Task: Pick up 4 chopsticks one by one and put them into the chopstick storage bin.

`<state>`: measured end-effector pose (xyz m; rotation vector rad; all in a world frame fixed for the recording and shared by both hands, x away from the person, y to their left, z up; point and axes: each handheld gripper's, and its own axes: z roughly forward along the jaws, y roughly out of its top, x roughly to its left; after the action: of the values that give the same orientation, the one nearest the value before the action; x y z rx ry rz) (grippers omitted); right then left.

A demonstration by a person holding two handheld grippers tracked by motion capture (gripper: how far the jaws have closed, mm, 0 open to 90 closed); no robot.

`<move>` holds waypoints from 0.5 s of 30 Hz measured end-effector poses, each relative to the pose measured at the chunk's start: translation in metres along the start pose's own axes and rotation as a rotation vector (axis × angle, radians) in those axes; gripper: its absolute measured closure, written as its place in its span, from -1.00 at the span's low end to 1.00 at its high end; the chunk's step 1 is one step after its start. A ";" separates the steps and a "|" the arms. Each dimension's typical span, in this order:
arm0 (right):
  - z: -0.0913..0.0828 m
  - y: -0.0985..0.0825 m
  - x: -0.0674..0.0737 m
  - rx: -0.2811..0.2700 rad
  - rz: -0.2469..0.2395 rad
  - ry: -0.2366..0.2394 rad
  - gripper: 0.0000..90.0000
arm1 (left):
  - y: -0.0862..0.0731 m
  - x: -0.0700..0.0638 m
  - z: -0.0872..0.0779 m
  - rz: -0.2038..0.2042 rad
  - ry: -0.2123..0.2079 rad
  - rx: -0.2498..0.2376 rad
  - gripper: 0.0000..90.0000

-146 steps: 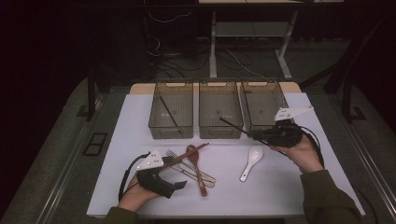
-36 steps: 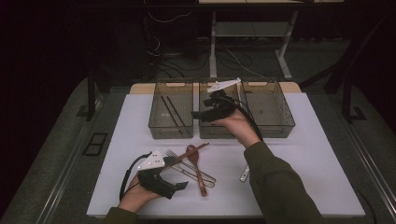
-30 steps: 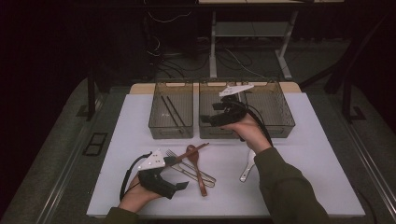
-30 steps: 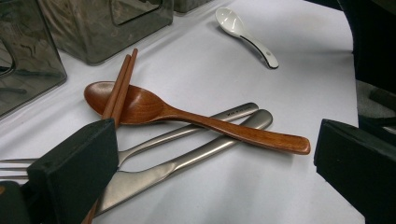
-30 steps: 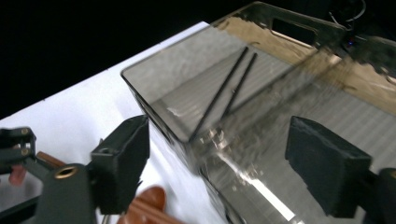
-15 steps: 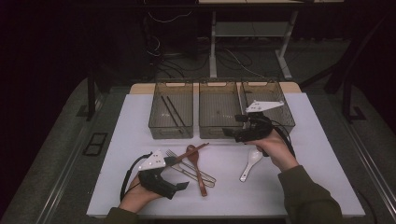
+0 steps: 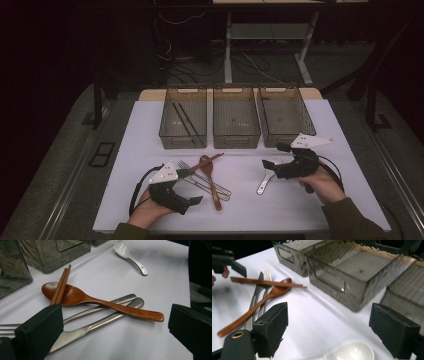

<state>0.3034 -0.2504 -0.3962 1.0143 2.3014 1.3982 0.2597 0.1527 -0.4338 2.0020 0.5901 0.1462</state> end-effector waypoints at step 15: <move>-0.036 -0.055 -0.006 -0.027 0.062 -0.020 -0.66 | 0.000 0.002 -0.004 0.008 0.023 0.000 -1.00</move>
<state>0.2646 -0.2945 -0.4266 1.0953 2.2489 1.4320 0.2600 0.1574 -0.4322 2.0056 0.5973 0.1744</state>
